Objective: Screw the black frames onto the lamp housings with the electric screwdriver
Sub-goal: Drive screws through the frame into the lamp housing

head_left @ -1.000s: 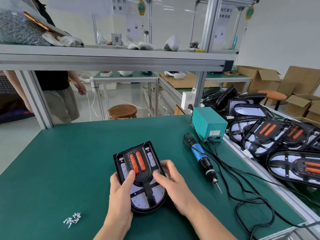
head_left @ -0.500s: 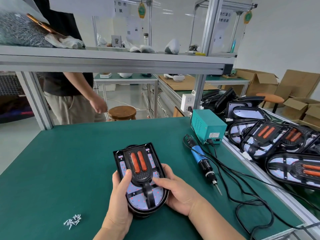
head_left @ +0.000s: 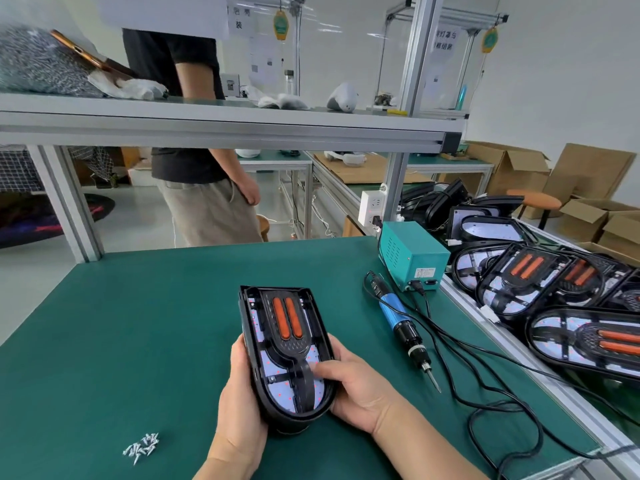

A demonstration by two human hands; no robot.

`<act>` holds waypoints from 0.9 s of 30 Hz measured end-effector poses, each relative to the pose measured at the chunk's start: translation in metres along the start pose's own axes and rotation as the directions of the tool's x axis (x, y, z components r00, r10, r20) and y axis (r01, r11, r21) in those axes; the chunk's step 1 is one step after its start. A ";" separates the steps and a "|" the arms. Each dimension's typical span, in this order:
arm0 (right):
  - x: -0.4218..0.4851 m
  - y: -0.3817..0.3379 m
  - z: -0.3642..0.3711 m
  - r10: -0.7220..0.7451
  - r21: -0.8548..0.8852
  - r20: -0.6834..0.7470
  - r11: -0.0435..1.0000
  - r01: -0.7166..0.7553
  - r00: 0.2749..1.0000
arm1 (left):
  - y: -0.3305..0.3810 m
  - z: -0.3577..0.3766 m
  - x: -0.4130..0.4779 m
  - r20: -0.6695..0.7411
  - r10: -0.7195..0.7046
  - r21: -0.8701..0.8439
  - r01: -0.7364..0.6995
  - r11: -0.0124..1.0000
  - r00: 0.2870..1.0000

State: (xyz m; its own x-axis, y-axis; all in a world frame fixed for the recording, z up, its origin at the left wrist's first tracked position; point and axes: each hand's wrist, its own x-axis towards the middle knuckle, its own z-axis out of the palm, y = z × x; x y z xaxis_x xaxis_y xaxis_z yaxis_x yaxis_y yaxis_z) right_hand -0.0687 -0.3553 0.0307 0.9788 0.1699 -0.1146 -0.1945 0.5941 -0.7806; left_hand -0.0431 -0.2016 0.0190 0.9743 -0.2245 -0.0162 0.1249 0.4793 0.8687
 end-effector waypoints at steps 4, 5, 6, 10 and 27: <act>0.001 0.001 -0.001 0.008 0.032 0.012 0.999 -0.008 1.000 | -0.004 -0.002 0.002 0.025 0.032 0.072 -0.034 0.997 0.999; 0.001 0.000 -0.002 0.015 0.038 0.021 0.999 -0.016 1.000 | -0.005 -0.001 0.001 0.037 0.030 0.073 -0.033 0.997 0.999; 0.001 0.000 -0.003 0.024 0.039 0.031 0.999 -0.025 0.999 | -0.006 -0.001 0.001 0.047 0.045 0.094 -0.049 0.994 0.998; -0.002 -0.001 -0.004 0.046 0.024 0.052 0.999 -0.047 0.998 | -0.015 0.010 -0.001 0.062 -0.001 0.053 -0.002 0.999 0.998; -0.006 -0.003 -0.005 0.013 -0.003 0.106 1.000 -0.013 0.994 | -0.019 0.014 -0.009 0.145 0.112 0.161 -0.135 0.978 0.983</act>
State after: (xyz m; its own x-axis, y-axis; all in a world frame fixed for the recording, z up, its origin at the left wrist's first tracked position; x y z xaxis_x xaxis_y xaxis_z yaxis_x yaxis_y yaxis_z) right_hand -0.0735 -0.3624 0.0306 0.9638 0.2600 -0.0592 -0.2069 0.5891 -0.7811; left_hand -0.0570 -0.2201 0.0096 0.9446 -0.2900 0.1535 -0.0401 0.3623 0.9312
